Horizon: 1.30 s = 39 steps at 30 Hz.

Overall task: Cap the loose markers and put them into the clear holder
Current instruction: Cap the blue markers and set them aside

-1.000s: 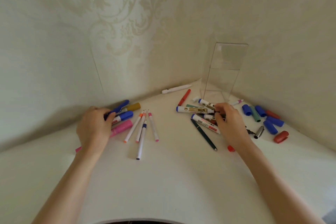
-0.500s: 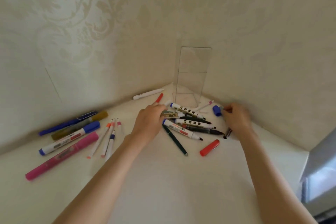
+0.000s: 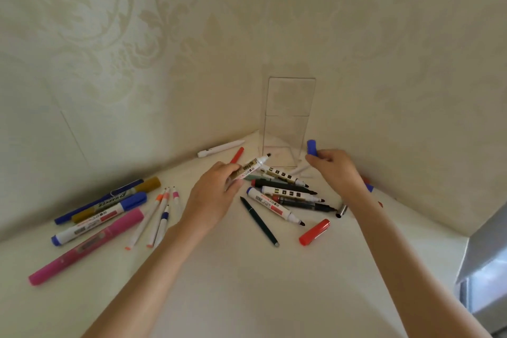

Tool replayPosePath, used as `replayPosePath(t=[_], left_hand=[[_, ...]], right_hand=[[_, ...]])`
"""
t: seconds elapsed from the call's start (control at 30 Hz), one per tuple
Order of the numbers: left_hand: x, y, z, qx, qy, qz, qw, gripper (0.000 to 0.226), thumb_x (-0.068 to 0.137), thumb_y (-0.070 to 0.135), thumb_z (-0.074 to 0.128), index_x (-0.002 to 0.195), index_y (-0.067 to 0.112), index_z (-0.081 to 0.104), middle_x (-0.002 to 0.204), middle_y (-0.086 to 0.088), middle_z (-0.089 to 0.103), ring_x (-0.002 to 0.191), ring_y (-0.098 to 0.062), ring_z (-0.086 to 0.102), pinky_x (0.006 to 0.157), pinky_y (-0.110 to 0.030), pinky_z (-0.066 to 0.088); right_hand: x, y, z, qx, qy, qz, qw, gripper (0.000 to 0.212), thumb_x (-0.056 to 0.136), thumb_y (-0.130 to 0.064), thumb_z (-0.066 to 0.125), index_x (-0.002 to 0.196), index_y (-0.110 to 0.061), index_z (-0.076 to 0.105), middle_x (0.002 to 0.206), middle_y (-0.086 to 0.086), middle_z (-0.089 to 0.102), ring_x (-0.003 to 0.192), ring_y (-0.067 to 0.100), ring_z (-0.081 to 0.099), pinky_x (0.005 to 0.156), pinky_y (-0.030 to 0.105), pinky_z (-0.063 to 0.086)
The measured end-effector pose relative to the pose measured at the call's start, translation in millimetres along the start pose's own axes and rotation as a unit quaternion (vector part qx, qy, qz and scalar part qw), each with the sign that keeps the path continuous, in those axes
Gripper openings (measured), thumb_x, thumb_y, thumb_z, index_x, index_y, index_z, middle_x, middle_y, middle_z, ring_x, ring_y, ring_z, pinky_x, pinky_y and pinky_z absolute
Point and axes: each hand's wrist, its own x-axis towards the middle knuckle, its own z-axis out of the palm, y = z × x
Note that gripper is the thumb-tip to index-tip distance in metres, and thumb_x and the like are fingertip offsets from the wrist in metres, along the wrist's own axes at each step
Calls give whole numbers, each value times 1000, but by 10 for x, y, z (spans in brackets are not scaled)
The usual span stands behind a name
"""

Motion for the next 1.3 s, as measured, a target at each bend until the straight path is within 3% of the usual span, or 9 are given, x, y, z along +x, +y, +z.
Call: replayPosePath(t=[0.07,0.17,0.23,0.33,0.57,0.63,0.8,0.97,1.3], left_hand=[[-141,27,-65,-75,20,2,997,27,91,24,53,117,17,58,96,6,56,77,-4,51,63,-12,40],[-360,76,-122,-174,57,16,983,22,89,22,56,109,30,59,92,9,58,84,-6,55,68,-10,43],[-440,111,-139,-203,52,24,978,27,87,21,58,105,41,55,90,12,59,86,-5,55,68,-9,42],[-474,159,-136,-217,39,44,975,30,86,14,61,105,37,59,89,12,59,85,-3,56,69,-6,39],[-499,205,-134,-221,31,63,973,30,86,12,61,109,32,60,90,16,58,86,3,56,69,-2,37],[-505,209,-134,-225,32,56,972,28,87,13,60,108,32,59,88,16,57,83,4,55,67,-2,36],[-500,200,-151,-244,28,39,969,26,88,15,57,108,32,59,88,12,58,81,1,55,63,-4,38],[-519,192,-145,-264,12,34,964,22,91,16,55,107,29,61,82,9,57,74,-4,53,63,-7,37],[-529,222,-178,-296,-15,42,954,19,90,25,49,104,33,59,77,7,52,67,-8,49,61,-10,38]], right_hand=[[-295,-198,60,187,-48,-18,981,26,93,-28,52,111,-15,66,95,-7,65,88,9,56,74,24,39],[-548,-334,267,433,-142,26,890,29,95,-30,44,110,-17,66,105,-4,66,90,9,55,78,24,40],[-604,-374,372,505,-179,52,843,34,92,-36,44,110,-18,67,106,1,65,92,13,55,78,26,41],[-633,-394,462,559,-201,59,802,34,88,-38,47,103,-20,71,109,8,65,97,19,54,81,29,44],[-650,-362,519,510,-215,30,832,37,89,-41,46,110,-19,68,117,10,63,104,23,53,105,44,35],[-662,-366,519,504,-208,22,838,40,89,-41,46,113,-15,66,115,12,64,102,22,55,98,40,41],[-681,-379,486,517,-196,17,833,29,87,-36,51,93,-16,70,94,6,67,87,17,59,73,26,50],[-747,-402,512,420,-208,-52,882,33,88,-39,51,113,-21,65,104,4,65,97,16,57,96,36,43],[-748,-399,489,418,-206,-77,882,32,84,-39,48,103,-25,70,92,2,65,90,14,58,90,31,47]])
